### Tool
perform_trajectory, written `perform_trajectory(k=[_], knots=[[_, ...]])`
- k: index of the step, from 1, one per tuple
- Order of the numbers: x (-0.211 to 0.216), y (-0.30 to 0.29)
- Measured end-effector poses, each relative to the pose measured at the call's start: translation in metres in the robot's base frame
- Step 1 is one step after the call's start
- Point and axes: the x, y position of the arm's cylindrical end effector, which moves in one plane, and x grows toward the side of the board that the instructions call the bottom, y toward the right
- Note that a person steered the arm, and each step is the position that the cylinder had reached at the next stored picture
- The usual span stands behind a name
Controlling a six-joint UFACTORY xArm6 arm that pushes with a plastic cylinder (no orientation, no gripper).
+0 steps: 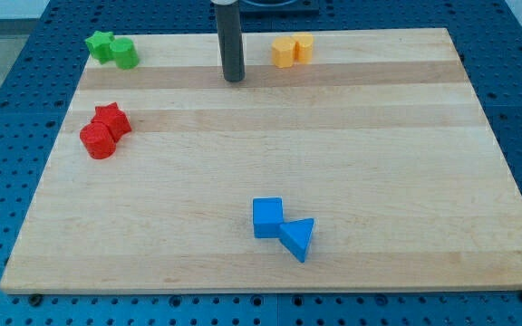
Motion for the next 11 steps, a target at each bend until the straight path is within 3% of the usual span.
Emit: perform_trajectory(k=[1, 3, 5, 8, 11], knots=[[-0.004, 0.0], [-0.067, 0.0], [-0.099, 0.024], [-0.104, 0.081], [-0.103, 0.089]])
